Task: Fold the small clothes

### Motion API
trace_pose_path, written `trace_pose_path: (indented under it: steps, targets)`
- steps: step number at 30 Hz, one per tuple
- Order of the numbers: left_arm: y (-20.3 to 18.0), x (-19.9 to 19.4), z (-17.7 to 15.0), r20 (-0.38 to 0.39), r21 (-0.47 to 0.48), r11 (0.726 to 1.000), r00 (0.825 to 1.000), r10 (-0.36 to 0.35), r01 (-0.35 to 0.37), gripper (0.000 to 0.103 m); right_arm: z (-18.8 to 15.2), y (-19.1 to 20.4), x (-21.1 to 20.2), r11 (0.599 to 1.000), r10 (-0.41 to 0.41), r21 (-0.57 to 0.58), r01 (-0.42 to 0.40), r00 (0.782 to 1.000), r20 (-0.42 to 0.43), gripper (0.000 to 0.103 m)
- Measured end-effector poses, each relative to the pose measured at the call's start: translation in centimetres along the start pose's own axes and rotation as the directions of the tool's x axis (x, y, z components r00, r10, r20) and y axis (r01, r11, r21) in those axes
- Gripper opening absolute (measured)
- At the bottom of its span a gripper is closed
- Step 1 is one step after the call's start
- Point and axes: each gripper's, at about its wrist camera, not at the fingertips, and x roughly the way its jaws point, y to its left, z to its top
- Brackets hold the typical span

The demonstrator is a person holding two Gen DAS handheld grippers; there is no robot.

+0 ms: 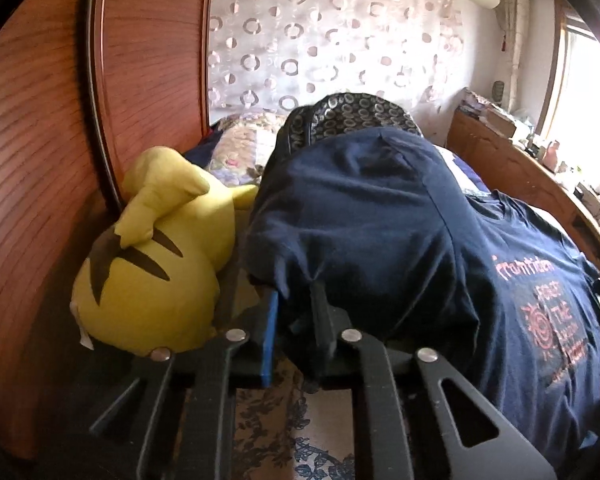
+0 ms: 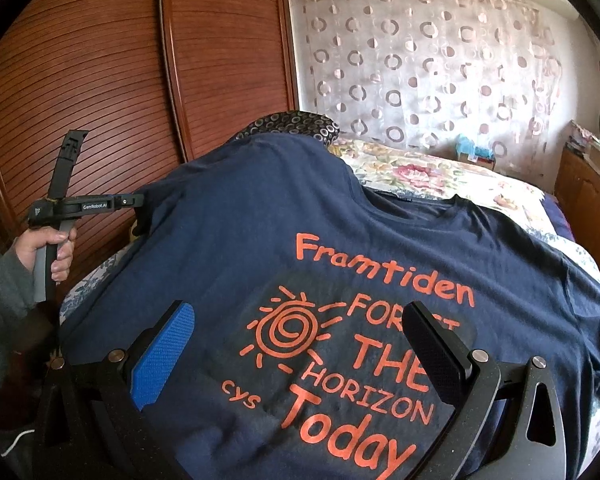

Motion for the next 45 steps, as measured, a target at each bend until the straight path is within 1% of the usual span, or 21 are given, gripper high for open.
trace_pose_path:
  steps: [2, 4, 7, 11, 13, 16, 19, 22, 24, 26, 27, 28, 30, 32, 34, 35, 38, 40, 42, 44, 45]
  targets:
    - [-0.4, -0.9, 0.2, 0.027, 0.016, 1.000, 1.000, 0.013, -0.013, 0.009, -0.1, 0.0, -0.1, 1.000, -0.002, 0.003, 0.002, 1.000, 0.002, 0.103]
    - [-0.9, -2.0, 0.7, 0.066, 0.035, 0.999, 0.997, 0.027, -0.030, 0.008, -0.1, 0.0, 0.0, 1.000, -0.003, 0.008, 0.003, 1.000, 0.005, 0.103]
    - [-1.9, -3.5, 2.1, 0.118, 0.060, 0.998, 0.993, 0.022, -0.029, 0.008, -0.1, -0.3, 0.0, 1.000, -0.006, 0.015, 0.005, 1.000, 0.009, 0.103]
    - [-3.8, -4.8, 4.4, 0.166, 0.100, 0.995, 0.986, -0.016, -0.001, 0.007, -0.3, -0.6, -0.2, 1.000, -0.010, 0.028, 0.009, 1.000, 0.015, 0.103]
    - [-5.1, -5.3, 5.7, 0.184, 0.124, 0.992, 0.982, -0.051, 0.028, 0.007, -0.4, -0.9, -0.3, 0.999, -0.013, 0.036, 0.012, 1.000, 0.019, 0.103]
    - [-7.6, -5.5, 7.3, 0.196, 0.176, 0.983, 0.977, -0.090, 0.056, 0.007, -0.4, -1.4, -0.7, 0.999, -0.020, 0.046, 0.019, 1.000, 0.022, 0.103]
    - [-9.8, -5.2, 8.3, 0.186, 0.220, 0.972, 0.974, -0.125, 0.083, 0.007, -0.5, -1.9, -1.0, 0.998, -0.027, 0.056, 0.026, 0.999, 0.028, 0.103]
    - [-11.6, -4.7, 8.6, 0.158, 0.248, 0.963, 0.976, -0.148, 0.106, 0.007, -0.6, -2.4, -1.2, 0.997, -0.033, 0.064, 0.031, 0.999, 0.032, 0.103]
    - [-12.4, -4.6, 8.4, 0.143, 0.249, 0.963, 0.979, -0.143, 0.104, 0.007, -0.7, -2.5, -1.3, 0.997, -0.036, 0.068, 0.034, 0.999, 0.033, 0.103]
    - [-12.9, -5.0, 8.0, 0.141, 0.245, 0.962, 0.978, -0.154, 0.116, 0.008, -0.9, -2.5, -1.3, 0.997, -0.037, 0.072, 0.035, 0.999, 0.033, 0.103]
    - [-13.2, -5.4, 7.8, 0.144, 0.250, 0.960, 0.976, -0.166, 0.126, 0.009, -1.0, -2.5, -1.2, 0.997, -0.038, 0.073, 0.036, 0.999, 0.032, 0.103]
    - [-13.5, -5.7, 7.7, 0.148, 0.253, 0.960, 0.975, -0.165, 0.124, 0.011, -0.9, -2.4, -1.3, 0.997, -0.038, 0.074, 0.036, 0.999, 0.031, 0.103]
    - [-13.8, -6.4, 7.4, 0.157, 0.259, 0.959, 0.974, -0.160, 0.116, 0.012, -1.0, -2.3, -1.2, 0.996, -0.038, 0.076, 0.035, 0.999, 0.029, 0.103]
    - [-13.5, -7.4, 7.3, 0.170, 0.255, 0.960, 0.972, -0.163, 0.117, 0.018, -0.9, -2.1, -1.1, 0.996, -0.037, 0.077, 0.035, 0.999, 0.025, 0.103]
    - [-13.3, -8.0, 7.3, 0.185, 0.247, 0.963, 0.970, -0.159, 0.111, 0.029, -0.8, -2.1, -1.1, 0.997, -0.034, 0.073, 0.032, 0.999, 0.024, 0.103]
    - [-13.2, -8.3, 7.3, 0.194, 0.244, 0.964, 0.969, -0.153, 0.104, 0.031, -0.6, -2.3, -1.1, 0.997, -0.034, 0.069, 0.032, 0.999, 0.024, 0.103]
    - [-12.5, -9.1, 6.9, 0.209, 0.236, 0.967, 0.967, -0.143, 0.092, 0.040, -0.1, -2.3, -0.8, 0.998, -0.024, 0.054, 0.022, 0.999, 0.026, 0.103]
    - [-11.7, -9.4, 6.8, 0.210, 0.222, 0.970, 0.967, -0.145, 0.097, 0.041, 0.6, -2.4, -0.7, 0.999, -0.017, 0.040, 0.016, 0.999, 0.033, 0.101]
    - [-11.2, -9.5, 6.5, 0.206, 0.213, 0.972, 0.968, -0.141, 0.097, 0.042, 1.4, -2.3, -0.5, 1.000, 0.006, 0.024, -0.007, 0.999, 0.042, 0.099]
    - [-10.7, -9.5, 6.3, 0.203, 0.205, 0.975, 0.971, -0.130, 0.088, 0.048, 2.2, -2.1, 0.0, 1.000, 0.024, 0.007, -0.025, 0.998, 0.051, 0.096]
    - [-10.5, -9.4, 6.1, 0.201, 0.201, 0.976, 0.971, -0.128, 0.087, 0.059, 2.8, -1.9, 0.4, 0.999, 0.036, -0.007, -0.036, 0.998, 0.054, 0.092]
